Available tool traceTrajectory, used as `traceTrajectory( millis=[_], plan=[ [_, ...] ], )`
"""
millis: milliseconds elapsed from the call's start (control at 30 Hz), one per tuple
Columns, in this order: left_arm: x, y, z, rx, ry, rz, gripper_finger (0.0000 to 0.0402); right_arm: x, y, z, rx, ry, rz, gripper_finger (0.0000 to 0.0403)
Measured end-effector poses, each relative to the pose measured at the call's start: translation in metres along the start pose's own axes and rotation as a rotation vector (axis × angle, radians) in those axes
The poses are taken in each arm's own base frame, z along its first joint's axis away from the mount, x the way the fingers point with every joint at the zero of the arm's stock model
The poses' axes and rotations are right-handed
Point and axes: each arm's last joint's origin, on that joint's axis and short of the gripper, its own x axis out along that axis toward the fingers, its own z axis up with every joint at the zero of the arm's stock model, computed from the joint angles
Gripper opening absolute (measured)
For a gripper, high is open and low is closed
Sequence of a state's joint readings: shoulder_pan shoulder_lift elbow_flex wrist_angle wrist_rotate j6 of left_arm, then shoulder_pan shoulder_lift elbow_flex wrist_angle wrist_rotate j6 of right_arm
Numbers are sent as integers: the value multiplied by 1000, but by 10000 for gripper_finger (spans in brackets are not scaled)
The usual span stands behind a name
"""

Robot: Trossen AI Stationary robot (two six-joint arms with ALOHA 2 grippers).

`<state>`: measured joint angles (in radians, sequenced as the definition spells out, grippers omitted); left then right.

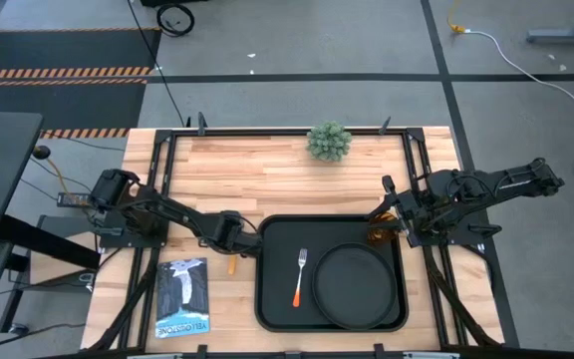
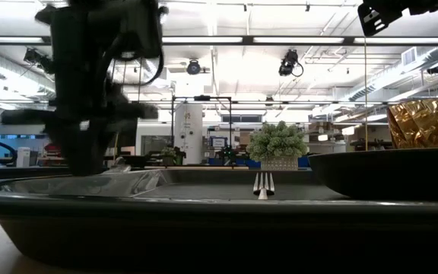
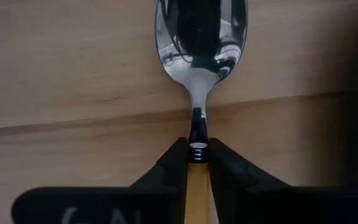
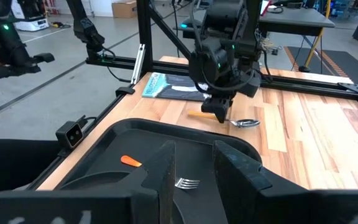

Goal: Pick and place plate/cup/fork/spoon on tray
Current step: Put the yellow spoon on the black tray to the left of the orange fork

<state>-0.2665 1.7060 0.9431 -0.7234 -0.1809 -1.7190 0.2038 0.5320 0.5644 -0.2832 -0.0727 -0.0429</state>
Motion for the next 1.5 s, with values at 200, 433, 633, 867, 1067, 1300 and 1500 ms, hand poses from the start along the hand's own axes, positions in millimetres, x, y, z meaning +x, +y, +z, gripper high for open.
traceTrajectory(
  millis=[200, 433, 633, 867, 1067, 1300, 1500],
  plan=[
    [-25, -19, 3, 20, -48, -47, 56, 0, 0, 0, -1, -5, 0, 114],
    [-43, -42, 1, -8, -104, -190, 55, 0, 0, 0, -1, -4, 0, 114],
    [-34, -59, -14, -48, -69, -310, 55, 0, 0, 0, -1, -4, 0, 114],
    [-33, -75, -33, -79, -16, -420, 56, 0, 0, 0, -1, -5, 2, 114],
    [-39, -102, -50, -65, -5, -448, 56, 0, 0, 1, -2, -9, 7, 114],
    [-27, -122, -64, -4, 14, -358, 56, 0, 1, 1, -3, -14, 26, 114],
    [-11, -125, -69, 6, 24, -318, 56, 0, 1, 1, -3, -16, 26, 114]
  ],
)
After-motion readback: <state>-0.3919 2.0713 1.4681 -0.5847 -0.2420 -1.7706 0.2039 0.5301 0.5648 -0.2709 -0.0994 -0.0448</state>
